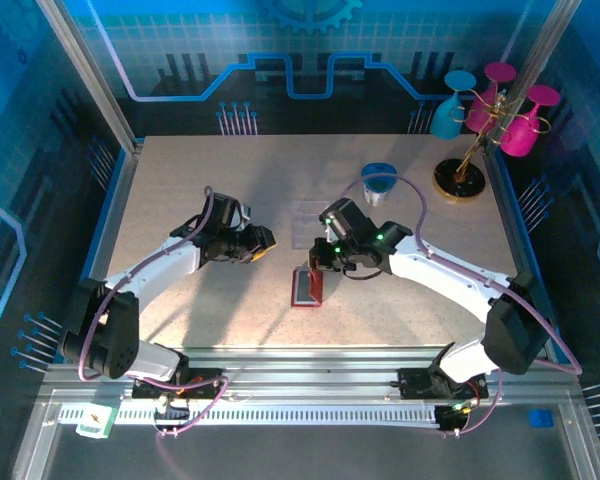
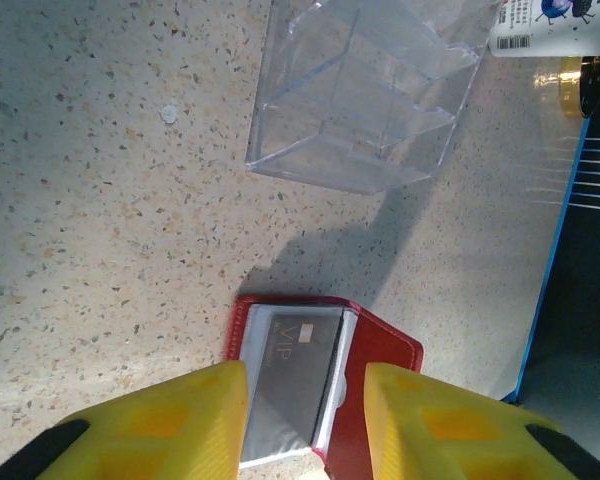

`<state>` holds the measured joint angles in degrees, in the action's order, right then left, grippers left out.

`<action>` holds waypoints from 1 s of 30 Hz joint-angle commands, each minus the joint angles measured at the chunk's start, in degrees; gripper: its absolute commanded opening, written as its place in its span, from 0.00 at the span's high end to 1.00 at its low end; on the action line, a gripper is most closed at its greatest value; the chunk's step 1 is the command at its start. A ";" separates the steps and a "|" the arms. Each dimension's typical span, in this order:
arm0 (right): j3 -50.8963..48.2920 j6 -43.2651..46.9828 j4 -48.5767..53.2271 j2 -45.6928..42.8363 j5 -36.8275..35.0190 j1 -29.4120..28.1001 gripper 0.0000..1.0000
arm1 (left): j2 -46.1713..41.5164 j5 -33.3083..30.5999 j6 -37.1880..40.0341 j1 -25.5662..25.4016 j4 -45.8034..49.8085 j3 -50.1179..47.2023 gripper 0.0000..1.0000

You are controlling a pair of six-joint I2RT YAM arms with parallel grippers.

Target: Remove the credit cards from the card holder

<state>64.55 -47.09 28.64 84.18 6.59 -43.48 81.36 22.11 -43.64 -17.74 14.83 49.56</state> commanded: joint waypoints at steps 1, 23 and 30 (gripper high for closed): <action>2.95 -2.16 -3.77 2.25 2.83 -0.94 1.00 | -1.60 1.50 1.82 0.38 2.25 -1.35 0.63; -3.74 -0.84 -0.93 -2.64 -0.24 3.99 1.00 | 11.68 5.43 4.53 -7.74 1.75 6.32 0.75; -9.53 0.88 -0.25 -6.98 0.10 7.59 1.00 | 16.64 5.01 3.48 -12.73 1.60 11.45 0.81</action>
<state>56.73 -47.75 26.98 78.78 7.07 -37.19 96.53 26.02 -40.14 -29.04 16.23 58.67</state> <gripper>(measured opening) 0.045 0.192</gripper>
